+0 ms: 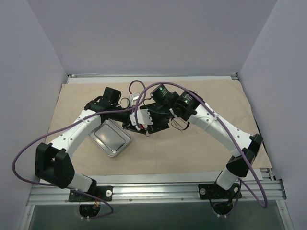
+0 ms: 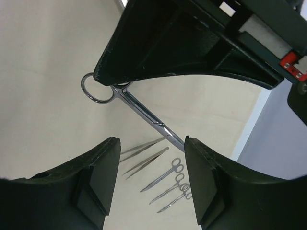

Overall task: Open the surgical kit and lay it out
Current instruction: Place the medical item in the surgical kit.

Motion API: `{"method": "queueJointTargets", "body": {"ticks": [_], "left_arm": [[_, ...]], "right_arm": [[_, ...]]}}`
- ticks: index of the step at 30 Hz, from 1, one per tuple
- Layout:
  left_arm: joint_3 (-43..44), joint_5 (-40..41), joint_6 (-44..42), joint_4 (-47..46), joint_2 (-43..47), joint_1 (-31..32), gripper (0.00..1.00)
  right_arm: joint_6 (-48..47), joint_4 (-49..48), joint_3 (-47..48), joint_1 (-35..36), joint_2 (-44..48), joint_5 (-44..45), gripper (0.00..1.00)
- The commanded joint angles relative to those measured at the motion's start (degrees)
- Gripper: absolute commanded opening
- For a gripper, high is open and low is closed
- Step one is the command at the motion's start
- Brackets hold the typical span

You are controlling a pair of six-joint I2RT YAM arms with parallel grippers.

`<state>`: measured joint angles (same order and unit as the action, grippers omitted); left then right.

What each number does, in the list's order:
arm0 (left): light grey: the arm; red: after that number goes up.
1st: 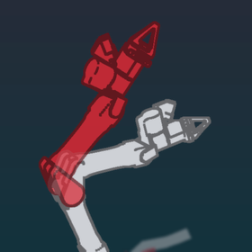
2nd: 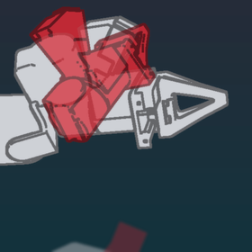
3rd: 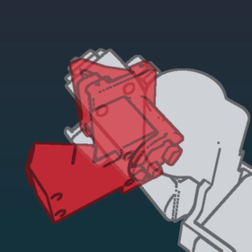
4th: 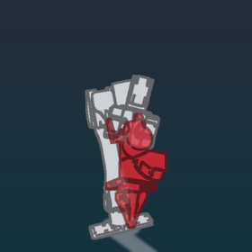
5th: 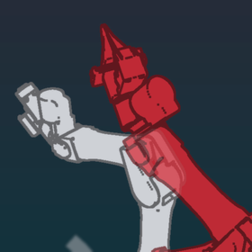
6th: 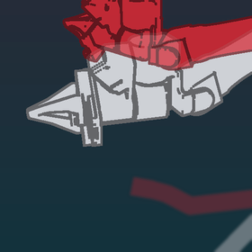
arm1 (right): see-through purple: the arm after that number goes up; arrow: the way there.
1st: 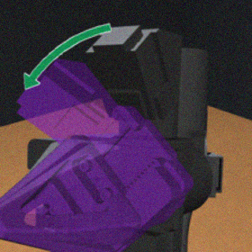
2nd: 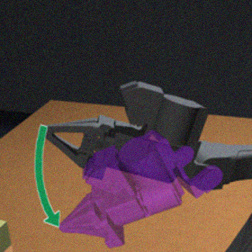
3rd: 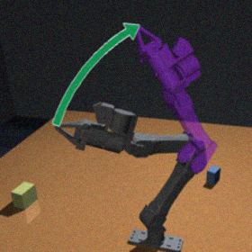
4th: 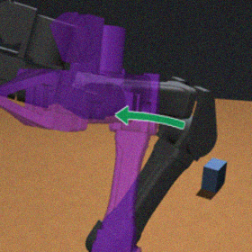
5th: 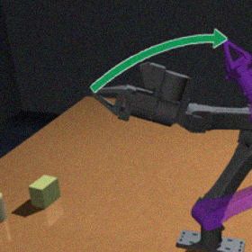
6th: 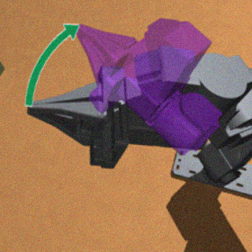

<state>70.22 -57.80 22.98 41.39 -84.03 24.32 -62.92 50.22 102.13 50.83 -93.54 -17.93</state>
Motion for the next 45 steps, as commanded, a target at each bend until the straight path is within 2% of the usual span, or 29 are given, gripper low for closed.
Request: {"method": "queueJointTargets", "body": {"ticks": [1,7,10,11,13,21,22,23,25,26,27,30,31,34,38,42,43,45], "left_arm": [[2.3,-2.2,0.0,-1.6,0.7,0.7,0.02],[2.6,-2.5,-0.2,-1.2,1.0,2.9,0.02],[2.9,-2.4,-0.1,-1.0,0.7,3.6,0.02],[3.0,-2.3,-0.1,-1.0,0.7,3.8,0.02],[3.1,-2.2,-0.1,-0.9,0.7,4.1,0.02],[3.5,-3.0,-1.1,-0.4,0.4,4.9,0.02],[3.6,-3.3,-1.1,-0.4,0.3,4.9,0.02],[3.5,-3.3,-1.1,-0.4,0.2,4.9,0.02],[3.4,-3.5,-0.9,-0.8,0.1,4.8,0.02],[3.4,-3.6,-0.6,-1.0,0.1,4.8,0.02],[3.3,-3.5,-0.4,-1.1,0.2,4.8,0.04],[2.5,-2.9,1.2,-3.8,0.6,4.7,0.19],[2.3,-2.8,1.5,-4.1,0.8,4.6,0.28],[2.4,-3.0,1.6,-4.3,0.4,4.4,0.32],[2.6,-1.0,0.4,-2.3,0.6,3.5,0.56],[0.9,1.0,1.3,-2.0,3.2,-2.7,0.62],[0.3,2.9,1.9,-1.8,4.9,-7.3,0.62],[-0.4,5.1,2.9,-2.0,6.9,-12.2,0.64]], "right_arm": [[-3.1,4.3,-1.3,1.8,0.7,3.6,0.56],[-4.3,4.4,-3.2,3.4,1.1,5.3,0.52],[-5.0,3.9,-4.0,3.8,1.1,6.3,0.48],[-5.2,3.8,-4.6,3.9,1.2,6.6,0.42],[-5.4,3.4,-5.3,3.9,1.4,7.5,0.38],[-6.1,3.2,-7.9,4.0,2.7,8.9,0.34],[-6.1,3.0,-8.3,4.0,2.9,9.1,0.32],[-6.1,2.8,-8.7,4.0,3.1,9.4,0.21],[-6.0,2.2,-9.4,4.0,3.1,10.5,0.10],[-5.6,1.7,-9.7,4.0,3.3,11.2,0.00],[-5.4,1.3,-9.8,3.9,3.4,12.1,0.00],[-4.9,0.6,-10.4,3.1,3.6,12.1,0.00],[-4.8,0.5,-10.5,2.9,3.7,11.7,0.00],[-3.8,-0.4,-10.4,1.6,4.0,10.0,0.00],[-2.5,-1.2,-10.5,-1.3,4.4,7.0,0.00],[-1.3,-2.3,-13.0,-4.5,5.0,5.5,0.00],[-0.7,-2.8,-13.7,-6.9,5.2,5.5,0.00],[0.1,-5.5,-14.9,-10.0,5.0,5.6,0.00]]}}
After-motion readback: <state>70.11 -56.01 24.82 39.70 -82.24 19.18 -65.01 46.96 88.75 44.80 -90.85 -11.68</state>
